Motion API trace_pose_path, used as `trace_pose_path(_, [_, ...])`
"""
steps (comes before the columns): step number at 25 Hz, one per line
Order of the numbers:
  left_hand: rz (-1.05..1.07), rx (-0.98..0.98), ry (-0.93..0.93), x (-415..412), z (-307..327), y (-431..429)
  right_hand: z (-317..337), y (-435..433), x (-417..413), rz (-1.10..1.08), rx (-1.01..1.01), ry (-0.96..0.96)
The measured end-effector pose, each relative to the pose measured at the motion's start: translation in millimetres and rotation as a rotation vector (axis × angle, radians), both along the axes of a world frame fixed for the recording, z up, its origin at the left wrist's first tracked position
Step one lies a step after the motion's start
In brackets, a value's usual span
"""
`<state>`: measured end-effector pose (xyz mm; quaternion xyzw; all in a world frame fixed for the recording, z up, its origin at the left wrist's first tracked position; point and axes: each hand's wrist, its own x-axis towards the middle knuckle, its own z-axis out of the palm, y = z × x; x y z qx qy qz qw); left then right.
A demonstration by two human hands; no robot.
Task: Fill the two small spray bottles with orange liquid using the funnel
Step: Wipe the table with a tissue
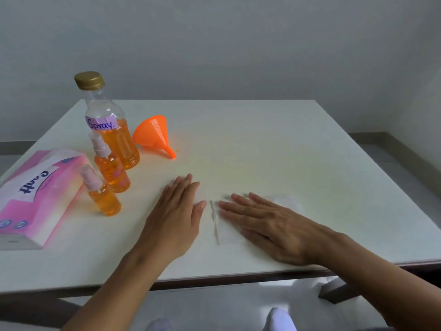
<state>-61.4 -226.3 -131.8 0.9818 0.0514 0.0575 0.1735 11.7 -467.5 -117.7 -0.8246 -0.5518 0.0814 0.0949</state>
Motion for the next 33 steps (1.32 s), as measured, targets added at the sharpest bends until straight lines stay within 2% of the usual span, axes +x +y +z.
trace_pose_path(5, [0.092,0.004,-0.040,-0.4,-2.0,-1.9,-9.2,53.6,11.0,-0.551,-0.007,0.047])
trace_pose_path(7, [0.099,0.013,-0.037,-0.5,-2.7,-1.9,1.9,53.2,21.1,-0.537,-0.050,-0.093])
trace_pose_path(9, [0.094,0.029,-0.034,1.2,-4.0,-0.4,12.3,36.3,35.7,-0.297,-0.082,-0.283])
trace_pose_path(11, [0.083,0.036,-0.038,2.7,-6.2,-0.6,11.2,21.2,47.4,-0.088,-0.135,-0.234])
trace_pose_path(13, [0.076,0.038,-0.046,3.1,-7.3,-0.4,-0.9,22.0,51.2,-0.079,-0.119,-0.108])
trace_pose_path(18, [0.077,0.059,-0.071,4.6,-12.1,0.3,-13.2,82.6,47.5,-0.307,0.001,-0.081])
trace_pose_path(20, [0.066,0.048,-0.075,5.1,-13.2,2.4,-15.9,77.3,51.8,-0.370,-0.015,-0.117])
trace_pose_path(22, [0.059,0.042,-0.077,4.7,-13.7,3.8,-18.6,33.5,67.9,-0.477,-0.042,-0.175])
trace_pose_path(26, [0.060,0.058,-0.077,5.8,-13.8,0.8,-8.7,-98.7,109.2,-0.917,-0.134,-0.156])
trace_pose_path(28, [0.066,0.063,-0.085,7.2,-14.9,0.3,-10.7,-114.0,123.2,-1.032,-0.148,-0.150])
trace_pose_path(30, [0.070,0.066,-0.086,6.7,-15.1,-0.2,-17.1,-87.9,127.5,-1.071,-0.079,-0.139])
trace_pose_path(33, [0.068,0.063,-0.095,6.6,-14.8,-0.5,-19.7,-21.4,110.0,-0.935,-0.001,-0.087])
